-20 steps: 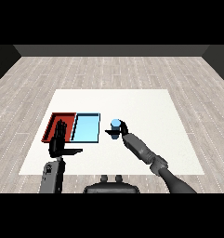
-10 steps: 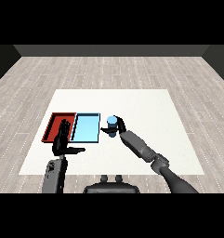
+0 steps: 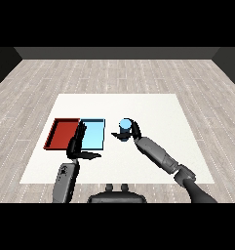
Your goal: Pick the blue can and put it in the blue box
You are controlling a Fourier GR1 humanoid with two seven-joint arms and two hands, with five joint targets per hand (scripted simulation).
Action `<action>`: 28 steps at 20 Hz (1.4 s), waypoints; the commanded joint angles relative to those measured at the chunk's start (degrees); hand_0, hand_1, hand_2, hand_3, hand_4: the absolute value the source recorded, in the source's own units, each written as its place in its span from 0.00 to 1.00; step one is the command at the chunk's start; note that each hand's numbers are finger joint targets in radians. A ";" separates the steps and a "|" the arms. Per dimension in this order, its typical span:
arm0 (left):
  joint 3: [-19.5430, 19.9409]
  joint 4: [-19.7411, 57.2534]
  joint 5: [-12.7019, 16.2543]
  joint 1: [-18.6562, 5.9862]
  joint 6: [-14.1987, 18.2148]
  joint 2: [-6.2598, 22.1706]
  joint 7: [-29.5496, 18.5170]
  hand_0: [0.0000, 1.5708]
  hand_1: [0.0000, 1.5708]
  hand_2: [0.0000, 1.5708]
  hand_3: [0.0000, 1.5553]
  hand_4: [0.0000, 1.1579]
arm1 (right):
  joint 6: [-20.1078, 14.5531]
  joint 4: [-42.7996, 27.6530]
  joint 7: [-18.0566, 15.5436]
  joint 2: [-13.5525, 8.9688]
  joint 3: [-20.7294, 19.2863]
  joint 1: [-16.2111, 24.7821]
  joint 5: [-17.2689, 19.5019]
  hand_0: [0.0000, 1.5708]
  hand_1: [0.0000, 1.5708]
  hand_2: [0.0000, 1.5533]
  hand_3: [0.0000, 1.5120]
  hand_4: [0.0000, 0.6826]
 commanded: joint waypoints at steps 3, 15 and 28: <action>-5.03 3.58 -0.19 -4.72 4.53 -0.54 2.84 0.00 0.00 0.00 0.00 0.00 | -5.74 -21.12 5.11 -8.42 0.39 7.58 4.93 0.96 0.96 0.95 0.92 0.85; -10.70 3.61 0.55 -7.39 9.84 -0.56 6.33 0.00 0.00 0.00 0.00 0.00 | 3.36 -24.29 11.19 -5.39 -11.49 8.91 16.15 0.96 0.96 0.95 0.92 0.90; -15.21 12.29 5.51 -8.59 10.47 -0.55 -0.82 0.00 0.00 0.00 0.00 0.00 | 5.88 -29.65 20.69 0.78 -16.74 8.41 29.87 0.93 0.93 0.93 0.91 0.87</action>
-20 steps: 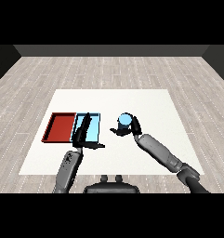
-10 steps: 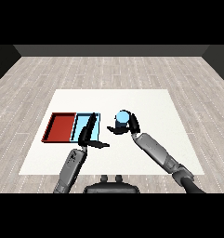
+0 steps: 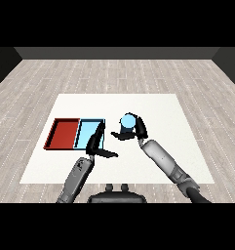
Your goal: Pick the blue can and put it in the blue box
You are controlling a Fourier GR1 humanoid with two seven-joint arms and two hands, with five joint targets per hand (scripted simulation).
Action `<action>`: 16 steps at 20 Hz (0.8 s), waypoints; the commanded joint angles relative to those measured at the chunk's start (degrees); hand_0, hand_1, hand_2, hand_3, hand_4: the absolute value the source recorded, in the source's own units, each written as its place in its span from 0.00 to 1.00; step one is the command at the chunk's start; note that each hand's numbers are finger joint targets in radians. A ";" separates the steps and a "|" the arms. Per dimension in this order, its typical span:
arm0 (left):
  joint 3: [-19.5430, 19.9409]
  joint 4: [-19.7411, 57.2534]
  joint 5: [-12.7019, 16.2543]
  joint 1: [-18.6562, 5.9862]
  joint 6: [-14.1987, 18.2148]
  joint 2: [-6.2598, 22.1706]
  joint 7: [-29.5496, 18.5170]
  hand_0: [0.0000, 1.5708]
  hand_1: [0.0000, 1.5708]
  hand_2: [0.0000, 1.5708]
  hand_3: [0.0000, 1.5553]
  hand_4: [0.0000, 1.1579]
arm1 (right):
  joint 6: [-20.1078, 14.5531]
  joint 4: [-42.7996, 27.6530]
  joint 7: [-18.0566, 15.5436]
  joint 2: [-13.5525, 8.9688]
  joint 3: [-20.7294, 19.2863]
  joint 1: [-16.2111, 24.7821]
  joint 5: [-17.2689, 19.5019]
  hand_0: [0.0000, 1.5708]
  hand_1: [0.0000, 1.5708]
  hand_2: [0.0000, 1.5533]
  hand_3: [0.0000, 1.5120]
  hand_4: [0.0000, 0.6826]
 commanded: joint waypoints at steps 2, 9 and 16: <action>-0.93 2.33 0.25 -2.25 0.79 -0.23 -0.23 0.00 0.00 0.00 0.00 0.00 | 4.79 -1.23 -1.68 2.30 -4.25 3.79 3.85 0.93 0.93 0.93 0.91 0.87; -4.12 4.37 1.13 -4.67 5.75 -0.23 0.09 0.00 0.00 0.00 0.00 0.00 | 7.45 -2.26 0.99 5.71 -5.59 6.51 9.46 0.94 0.94 0.94 0.92 0.84; -6.00 9.19 2.17 -3.68 7.25 -0.24 -2.19 0.00 0.00 0.00 0.00 0.00 | 10.56 -0.87 3.42 11.03 -8.32 2.81 14.39 0.94 0.94 0.94 0.92 0.87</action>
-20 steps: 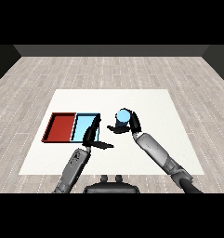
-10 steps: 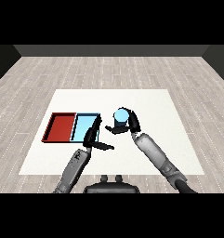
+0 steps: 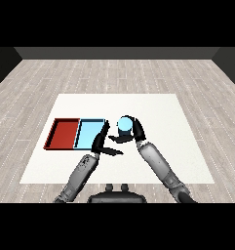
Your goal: Pick the blue can and put it in the blue box
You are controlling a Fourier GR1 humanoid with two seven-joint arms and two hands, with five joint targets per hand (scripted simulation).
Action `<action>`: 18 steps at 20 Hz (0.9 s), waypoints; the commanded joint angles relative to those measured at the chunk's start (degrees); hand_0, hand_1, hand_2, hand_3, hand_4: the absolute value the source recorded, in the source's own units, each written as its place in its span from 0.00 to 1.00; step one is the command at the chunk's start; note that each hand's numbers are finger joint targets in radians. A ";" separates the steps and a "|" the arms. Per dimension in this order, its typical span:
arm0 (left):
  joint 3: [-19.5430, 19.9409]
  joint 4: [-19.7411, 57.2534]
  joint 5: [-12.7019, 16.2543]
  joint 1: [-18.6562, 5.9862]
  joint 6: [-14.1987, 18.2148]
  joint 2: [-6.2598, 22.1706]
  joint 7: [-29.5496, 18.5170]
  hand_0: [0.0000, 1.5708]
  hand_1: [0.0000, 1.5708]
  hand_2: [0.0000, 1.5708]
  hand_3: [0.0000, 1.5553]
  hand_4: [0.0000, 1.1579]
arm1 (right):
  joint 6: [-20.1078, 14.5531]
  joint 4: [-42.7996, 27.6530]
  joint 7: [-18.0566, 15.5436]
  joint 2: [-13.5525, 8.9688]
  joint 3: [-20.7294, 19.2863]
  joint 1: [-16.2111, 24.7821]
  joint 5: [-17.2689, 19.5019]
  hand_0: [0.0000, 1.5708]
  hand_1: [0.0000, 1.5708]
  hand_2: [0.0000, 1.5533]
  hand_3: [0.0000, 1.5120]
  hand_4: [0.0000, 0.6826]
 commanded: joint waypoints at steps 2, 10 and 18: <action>-0.52 2.86 0.23 2.33 -0.57 -0.02 -2.51 0.00 0.00 0.00 0.00 0.00 | 1.20 -1.32 3.39 3.21 -1.73 -0.95 4.48 0.95 0.95 0.94 0.92 0.86; 0.54 1.31 -0.13 1.34 -0.55 0.33 -0.15 0.00 0.00 0.00 0.00 0.00 | 6.44 0.07 2.00 6.49 -5.05 -1.55 7.27 0.95 0.95 0.94 0.92 0.83; -2.59 9.47 5.15 -8.90 4.71 -0.02 0.24 0.00 0.00 0.00 0.00 0.00 | 2.68 -2.16 4.91 6.99 0.22 -0.59 8.77 0.96 0.96 0.94 0.91 0.80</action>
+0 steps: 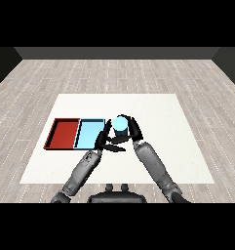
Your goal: Pick the blue can and put it in the blue box
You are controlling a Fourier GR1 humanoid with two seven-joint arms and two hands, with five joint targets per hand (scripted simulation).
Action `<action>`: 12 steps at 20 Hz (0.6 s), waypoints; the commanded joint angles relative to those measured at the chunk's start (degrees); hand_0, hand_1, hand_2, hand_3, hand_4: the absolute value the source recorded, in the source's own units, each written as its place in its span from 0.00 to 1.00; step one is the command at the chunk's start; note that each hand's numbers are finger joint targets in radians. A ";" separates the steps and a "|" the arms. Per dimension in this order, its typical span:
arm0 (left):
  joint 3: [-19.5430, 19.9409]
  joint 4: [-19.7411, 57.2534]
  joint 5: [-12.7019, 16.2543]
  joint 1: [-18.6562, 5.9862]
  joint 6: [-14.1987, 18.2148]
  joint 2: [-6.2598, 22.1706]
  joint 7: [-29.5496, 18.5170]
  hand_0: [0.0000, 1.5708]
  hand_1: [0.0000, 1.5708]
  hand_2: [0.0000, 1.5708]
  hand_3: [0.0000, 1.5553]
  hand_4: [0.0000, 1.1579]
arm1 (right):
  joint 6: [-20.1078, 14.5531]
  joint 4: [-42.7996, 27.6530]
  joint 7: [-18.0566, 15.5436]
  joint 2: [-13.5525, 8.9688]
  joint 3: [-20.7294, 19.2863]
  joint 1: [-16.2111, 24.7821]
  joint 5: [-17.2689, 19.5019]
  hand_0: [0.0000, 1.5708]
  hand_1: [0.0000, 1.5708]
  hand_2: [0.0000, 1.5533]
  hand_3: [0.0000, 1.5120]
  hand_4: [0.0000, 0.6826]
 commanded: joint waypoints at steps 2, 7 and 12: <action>-2.88 5.70 3.33 -4.10 2.30 -0.02 -3.04 0.00 0.00 0.00 0.00 0.00 | 0.14 0.21 -4.50 0.72 2.61 5.78 0.28 0.96 0.96 0.94 0.91 0.79; -3.62 2.84 4.33 0.07 -1.21 -0.02 -6.95 0.00 0.00 0.00 0.00 0.00 | -3.99 2.01 -4.09 0.74 5.40 1.16 -1.50 0.94 0.94 0.93 0.91 0.82; -4.99 7.75 7.42 -5.71 4.15 -0.02 -6.41 0.00 0.00 0.00 0.00 0.00 | -5.74 1.54 -4.61 0.75 8.12 2.58 -2.33 0.95 0.95 0.94 0.92 0.84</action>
